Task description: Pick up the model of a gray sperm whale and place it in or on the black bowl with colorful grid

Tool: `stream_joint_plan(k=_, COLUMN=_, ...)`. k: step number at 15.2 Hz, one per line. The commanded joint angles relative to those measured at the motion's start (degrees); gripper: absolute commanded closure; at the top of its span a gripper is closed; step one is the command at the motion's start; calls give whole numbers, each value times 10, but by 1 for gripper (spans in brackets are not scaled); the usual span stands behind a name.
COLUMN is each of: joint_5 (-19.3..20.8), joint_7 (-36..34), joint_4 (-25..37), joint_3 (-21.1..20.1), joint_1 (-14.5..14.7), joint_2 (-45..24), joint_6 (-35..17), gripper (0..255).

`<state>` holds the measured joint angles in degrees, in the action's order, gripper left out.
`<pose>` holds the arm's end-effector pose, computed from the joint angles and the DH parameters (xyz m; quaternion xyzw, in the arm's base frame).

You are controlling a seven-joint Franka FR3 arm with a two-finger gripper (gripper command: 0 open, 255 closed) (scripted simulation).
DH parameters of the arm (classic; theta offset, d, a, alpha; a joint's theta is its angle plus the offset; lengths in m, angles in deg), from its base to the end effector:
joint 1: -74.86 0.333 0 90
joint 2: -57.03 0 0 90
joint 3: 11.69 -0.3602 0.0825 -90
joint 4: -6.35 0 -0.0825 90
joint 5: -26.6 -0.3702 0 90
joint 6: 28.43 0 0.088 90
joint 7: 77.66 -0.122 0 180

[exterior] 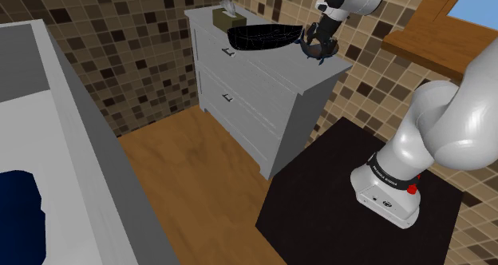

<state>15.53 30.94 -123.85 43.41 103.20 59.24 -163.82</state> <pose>0.4614 -0.2304 0.4156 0.7928 0.6006 0.1016 0.0177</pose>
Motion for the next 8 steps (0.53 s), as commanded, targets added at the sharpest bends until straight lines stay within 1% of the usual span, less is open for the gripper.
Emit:
stream_joint_plan(k=1, joint_5=0, joint_7=0, joint_4=0, joint_3=0, joint_1=0, joint_2=0, joint_6=0, gripper=0)
stream_joint_plan(k=2, joint_5=0, joint_7=0, joint_4=0, joint_3=0, joint_1=0, joint_2=0, joint_6=0, gripper=255)
stream_joint_plan(k=8, joint_5=-1, joint_7=0, joint_4=0, joint_3=0, joint_1=0, joint_2=0, joint_6=0, gripper=255)
